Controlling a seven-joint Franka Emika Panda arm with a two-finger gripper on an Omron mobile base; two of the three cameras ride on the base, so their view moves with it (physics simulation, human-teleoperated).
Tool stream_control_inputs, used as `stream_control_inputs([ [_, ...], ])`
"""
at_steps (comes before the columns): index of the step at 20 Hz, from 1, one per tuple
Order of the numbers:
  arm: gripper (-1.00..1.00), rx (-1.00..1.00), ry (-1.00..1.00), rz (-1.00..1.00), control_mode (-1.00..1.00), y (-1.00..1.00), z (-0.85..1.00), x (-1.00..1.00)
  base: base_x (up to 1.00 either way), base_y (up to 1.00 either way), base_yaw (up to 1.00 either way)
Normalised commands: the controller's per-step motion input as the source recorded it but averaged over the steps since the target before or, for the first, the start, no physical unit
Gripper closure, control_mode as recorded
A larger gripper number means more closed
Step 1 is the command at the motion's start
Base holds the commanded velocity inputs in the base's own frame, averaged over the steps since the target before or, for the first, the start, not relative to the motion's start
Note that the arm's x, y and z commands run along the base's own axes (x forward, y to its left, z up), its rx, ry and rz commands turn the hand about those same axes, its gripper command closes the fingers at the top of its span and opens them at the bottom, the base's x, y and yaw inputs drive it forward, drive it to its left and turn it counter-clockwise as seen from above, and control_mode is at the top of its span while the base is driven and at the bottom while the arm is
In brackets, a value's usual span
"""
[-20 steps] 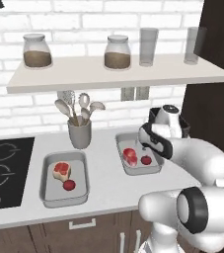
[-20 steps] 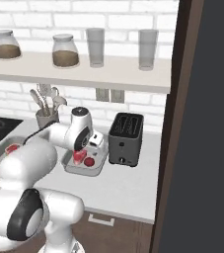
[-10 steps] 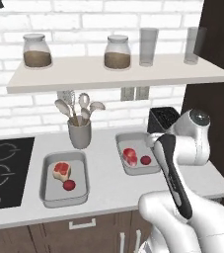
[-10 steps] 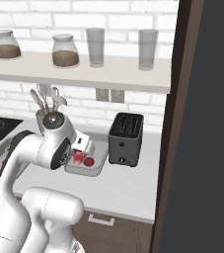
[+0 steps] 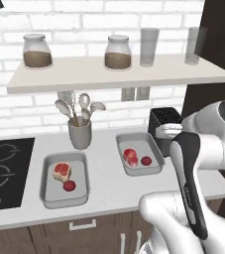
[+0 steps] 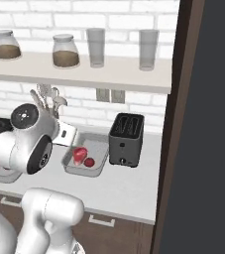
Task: Place one tomato and one steak in each tupperware on the nearby counter, to pack two identical lunches.
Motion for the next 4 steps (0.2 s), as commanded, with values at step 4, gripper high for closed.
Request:
stream_control_inputs([
  [4,-1.00,-0.06,-0.13,0.00,-1.00,0.06,0.33,-0.54,0.00,0.00,0.00],
])
